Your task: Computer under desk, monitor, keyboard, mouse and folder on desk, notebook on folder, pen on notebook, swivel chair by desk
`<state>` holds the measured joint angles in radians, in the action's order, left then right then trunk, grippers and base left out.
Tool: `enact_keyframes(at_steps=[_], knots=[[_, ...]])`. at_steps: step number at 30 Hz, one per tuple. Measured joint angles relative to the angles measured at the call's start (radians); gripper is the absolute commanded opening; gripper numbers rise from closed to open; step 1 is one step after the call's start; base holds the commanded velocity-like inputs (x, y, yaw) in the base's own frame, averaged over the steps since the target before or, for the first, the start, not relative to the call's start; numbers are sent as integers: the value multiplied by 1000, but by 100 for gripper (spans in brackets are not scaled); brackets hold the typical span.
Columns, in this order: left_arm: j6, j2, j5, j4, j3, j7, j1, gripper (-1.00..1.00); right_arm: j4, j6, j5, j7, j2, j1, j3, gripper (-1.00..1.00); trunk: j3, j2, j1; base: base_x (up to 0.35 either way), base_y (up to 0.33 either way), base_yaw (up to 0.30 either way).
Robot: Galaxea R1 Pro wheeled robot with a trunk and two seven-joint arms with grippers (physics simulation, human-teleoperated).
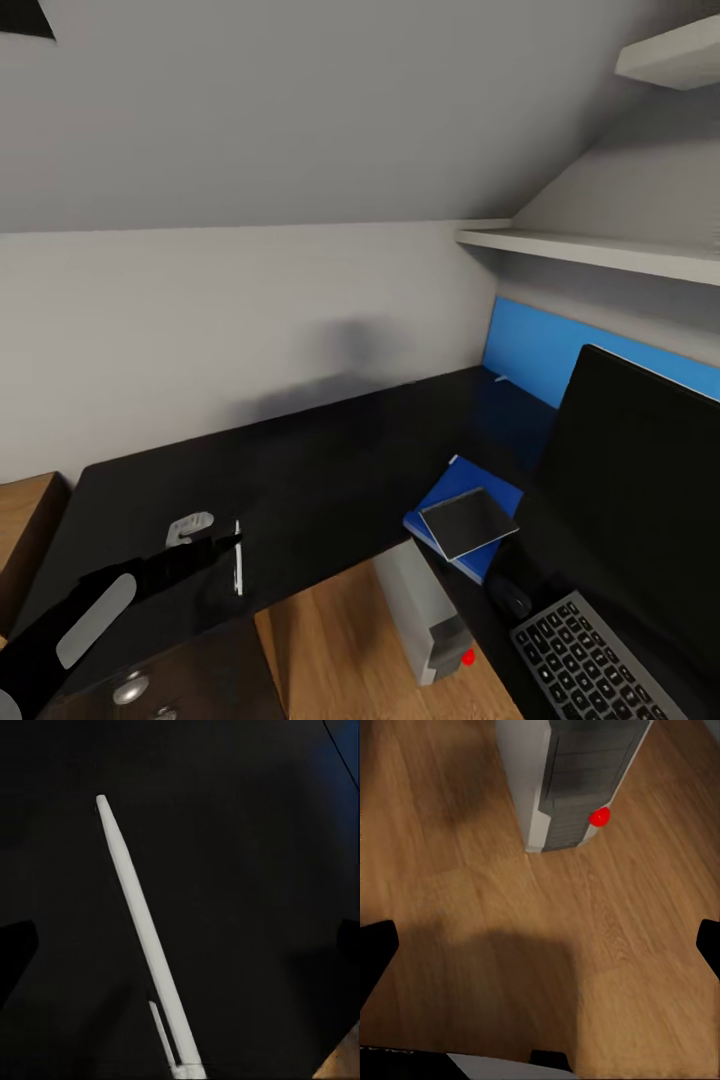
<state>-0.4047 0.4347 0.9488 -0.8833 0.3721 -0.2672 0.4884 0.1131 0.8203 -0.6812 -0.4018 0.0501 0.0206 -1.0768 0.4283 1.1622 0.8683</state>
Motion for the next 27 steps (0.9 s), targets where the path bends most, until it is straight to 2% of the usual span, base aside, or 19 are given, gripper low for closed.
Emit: enact_keyframes(at_steps=[7, 21, 27], knots=[[0, 0, 0, 5, 1, 1, 0, 100, -1, 1, 0, 1, -5, 0, 1, 100, 0, 0, 0, -294, -108, 0], [0, -2, 0, 7, 1, 1, 0, 100, 1, 9, 0, 3, -6, 0, 1, 100, 0, 0, 0, -256, -213, 0], [0, -2, -1, 33, 1, 1, 0, 100, 3, 9, 0, 3, -4, 0, 1, 100, 0, 0, 0, -184, -169, 33]])
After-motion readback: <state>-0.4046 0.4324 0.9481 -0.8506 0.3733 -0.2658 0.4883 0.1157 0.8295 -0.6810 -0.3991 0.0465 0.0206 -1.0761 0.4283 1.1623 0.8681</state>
